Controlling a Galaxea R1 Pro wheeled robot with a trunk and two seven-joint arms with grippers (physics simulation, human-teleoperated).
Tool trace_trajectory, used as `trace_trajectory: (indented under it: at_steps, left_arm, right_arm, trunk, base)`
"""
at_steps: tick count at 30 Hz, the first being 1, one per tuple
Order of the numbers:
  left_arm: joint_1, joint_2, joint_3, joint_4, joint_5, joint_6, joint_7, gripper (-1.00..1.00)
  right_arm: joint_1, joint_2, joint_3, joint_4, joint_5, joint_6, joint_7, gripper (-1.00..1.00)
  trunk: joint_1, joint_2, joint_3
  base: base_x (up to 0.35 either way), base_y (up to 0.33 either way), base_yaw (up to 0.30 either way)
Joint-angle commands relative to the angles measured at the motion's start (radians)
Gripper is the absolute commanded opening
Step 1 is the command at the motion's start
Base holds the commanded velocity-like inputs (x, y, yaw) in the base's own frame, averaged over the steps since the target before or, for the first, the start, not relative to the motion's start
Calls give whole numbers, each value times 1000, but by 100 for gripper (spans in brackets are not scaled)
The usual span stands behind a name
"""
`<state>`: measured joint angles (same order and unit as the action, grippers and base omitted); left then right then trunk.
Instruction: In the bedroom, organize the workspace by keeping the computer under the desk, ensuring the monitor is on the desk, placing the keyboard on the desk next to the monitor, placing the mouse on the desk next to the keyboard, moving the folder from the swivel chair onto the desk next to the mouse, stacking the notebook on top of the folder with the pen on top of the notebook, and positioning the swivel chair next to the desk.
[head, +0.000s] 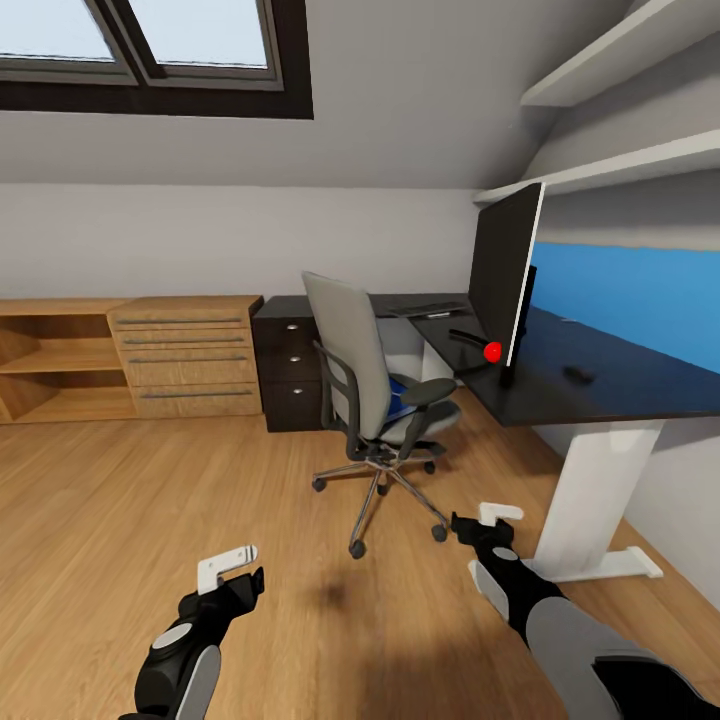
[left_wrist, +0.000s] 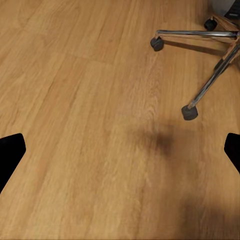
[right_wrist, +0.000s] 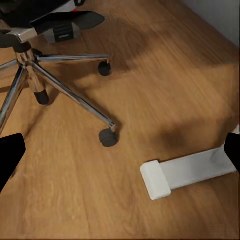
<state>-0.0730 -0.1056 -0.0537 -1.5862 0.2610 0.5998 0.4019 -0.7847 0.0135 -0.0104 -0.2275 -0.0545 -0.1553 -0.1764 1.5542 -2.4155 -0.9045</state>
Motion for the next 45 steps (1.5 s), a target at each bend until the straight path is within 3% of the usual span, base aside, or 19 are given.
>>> trace_trajectory:
  at_steps: [1,11,17,19,28,35,45]
  left_arm:
    - [-1,0,-1,0,10,3,8,100]
    - [-1,3,-2,9,10,3,5,100]
    - [-1,-1,32,40,32,-5,6,100]
    - [-1,-2,21,37,21,-5,5,100]
    - [-1,16,-14,47,0,-5,8,100]
    - [-1,18,-15,48,0,-5,6,100]
    - [-1,18,-15,49,0,-4,5,100]
  right_arm:
    - [-4,-1,-1,10,-6,-19,-1,100]
    - [-17,-8,-2,42,-10,-73,1,100]
    - [-17,-40,-35,8,-43,-55,34,100]
    - [-17,-28,-23,9,-52,-66,23,100]
    - [-16,22,28,18,-1,-116,-16,100]
    - [-16,23,29,19,38,-154,-17,100]
    - [-16,23,29,19,38,-155,-17,100]
  trunk:
    - [0,0,-1]
    - [0,0,-1]
    - [0,0,-1]
    - [0,0,-1]
    - [0,0,-1]
    - [0,0,-1]
    - [0,0,-1]
  base:
    - [0,0,0]
    - [208,0,0]
    - [0,0,0]
    - [0,0,0]
    - [0,0,0]
    - [112,0,0]
    - [133,0,0]
